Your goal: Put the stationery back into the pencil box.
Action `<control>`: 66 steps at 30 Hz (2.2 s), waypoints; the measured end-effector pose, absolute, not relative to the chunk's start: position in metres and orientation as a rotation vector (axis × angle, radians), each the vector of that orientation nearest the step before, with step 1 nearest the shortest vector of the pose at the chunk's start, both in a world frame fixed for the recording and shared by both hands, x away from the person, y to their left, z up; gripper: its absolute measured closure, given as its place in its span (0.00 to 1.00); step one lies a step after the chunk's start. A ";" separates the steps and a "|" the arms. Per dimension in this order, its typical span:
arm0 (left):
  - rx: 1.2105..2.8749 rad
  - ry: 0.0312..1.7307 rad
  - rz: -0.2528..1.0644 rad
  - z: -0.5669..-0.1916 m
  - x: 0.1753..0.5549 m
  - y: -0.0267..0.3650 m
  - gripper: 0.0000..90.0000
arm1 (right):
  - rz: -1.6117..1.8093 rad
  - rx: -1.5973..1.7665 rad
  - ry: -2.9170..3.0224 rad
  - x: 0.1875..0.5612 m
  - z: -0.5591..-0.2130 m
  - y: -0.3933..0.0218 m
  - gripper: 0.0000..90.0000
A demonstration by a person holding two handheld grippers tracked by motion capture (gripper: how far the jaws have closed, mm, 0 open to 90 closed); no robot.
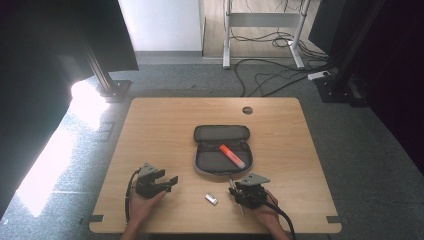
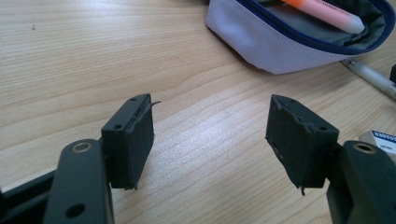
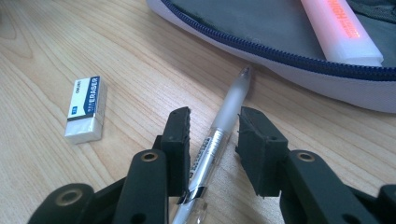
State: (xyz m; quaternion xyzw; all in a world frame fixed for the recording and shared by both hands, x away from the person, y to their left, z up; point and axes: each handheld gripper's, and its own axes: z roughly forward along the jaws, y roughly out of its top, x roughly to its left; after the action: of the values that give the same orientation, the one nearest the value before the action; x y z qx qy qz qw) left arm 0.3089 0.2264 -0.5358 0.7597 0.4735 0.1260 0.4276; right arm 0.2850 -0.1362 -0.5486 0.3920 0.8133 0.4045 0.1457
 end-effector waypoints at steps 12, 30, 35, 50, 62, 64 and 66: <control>1.889 1.175 0.285 -0.535 0.309 0.227 0.36 | 1.128 1.123 2.348 0.284 -0.550 -0.133 0.78; 1.894 1.174 0.300 -0.535 0.309 0.227 0.36 | 1.071 1.158 2.342 0.286 -0.546 -0.138 0.87; 1.897 1.177 0.297 -0.535 0.309 0.227 0.36 | 1.099 1.137 2.349 0.286 -0.541 -0.142 0.87; 1.894 1.178 0.298 -0.535 0.310 0.228 0.36 | 1.166 1.093 2.372 0.283 -0.532 -0.143 0.87; 1.895 1.182 0.296 -0.536 0.310 0.228 0.36 | 1.223 1.094 2.344 0.281 -0.521 -0.151 0.87; 1.893 1.182 0.298 -0.535 0.310 0.228 0.36 | 1.232 1.092 2.335 0.280 -0.517 -0.152 0.87; 1.894 1.182 0.298 -0.536 0.310 0.228 0.36 | 1.235 1.090 2.330 0.279 -0.516 -0.153 0.87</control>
State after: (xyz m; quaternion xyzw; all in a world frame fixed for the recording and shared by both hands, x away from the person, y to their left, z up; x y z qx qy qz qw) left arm 0.3096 0.2284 -0.5355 0.7591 0.4738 0.1195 0.4302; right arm 0.2793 -0.1531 -0.5164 0.3780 0.8081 0.4284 0.1436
